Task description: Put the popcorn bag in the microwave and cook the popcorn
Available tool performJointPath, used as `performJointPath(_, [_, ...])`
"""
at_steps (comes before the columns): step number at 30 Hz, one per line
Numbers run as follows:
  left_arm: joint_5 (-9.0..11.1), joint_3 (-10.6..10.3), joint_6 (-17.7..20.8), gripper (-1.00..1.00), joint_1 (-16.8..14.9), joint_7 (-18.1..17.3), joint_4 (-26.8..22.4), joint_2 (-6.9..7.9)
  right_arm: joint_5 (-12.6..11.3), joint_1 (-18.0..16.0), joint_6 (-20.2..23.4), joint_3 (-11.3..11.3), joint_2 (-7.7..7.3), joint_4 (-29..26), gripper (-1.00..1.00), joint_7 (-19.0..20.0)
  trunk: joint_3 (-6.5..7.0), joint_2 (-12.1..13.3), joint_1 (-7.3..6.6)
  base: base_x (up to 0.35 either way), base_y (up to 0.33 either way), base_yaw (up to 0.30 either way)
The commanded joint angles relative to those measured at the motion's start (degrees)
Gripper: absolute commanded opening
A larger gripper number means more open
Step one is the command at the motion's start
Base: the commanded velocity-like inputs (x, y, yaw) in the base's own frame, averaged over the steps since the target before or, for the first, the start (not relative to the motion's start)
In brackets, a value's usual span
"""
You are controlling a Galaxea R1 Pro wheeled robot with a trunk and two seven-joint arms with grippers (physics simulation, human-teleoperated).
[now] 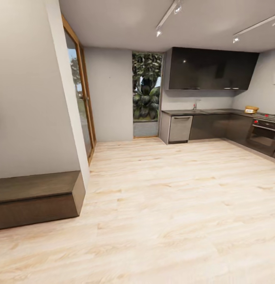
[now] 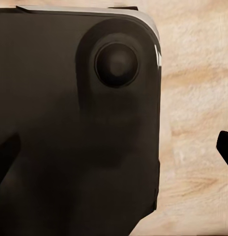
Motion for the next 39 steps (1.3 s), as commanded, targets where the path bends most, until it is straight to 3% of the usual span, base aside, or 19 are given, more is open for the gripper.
performJointPath(1, [0.3,0.1,-0.1,1.0,0.0,0.0,0.0,-0.01,0.0,0.0,-0.2,-0.1,-0.01,0.0,1.0,0.0,-0.04,0.0,0.0,0.0,0.0,-0.251])
performJointPath(39, [0.4,0.3,-0.1,1.0,0.0,-0.1,-0.1,-0.54,0.0,0.0,-0.2,-0.1,-0.1,0.0,1.0,0.0,0.72,0.0,0.0,0.0,0.0,-0.251])
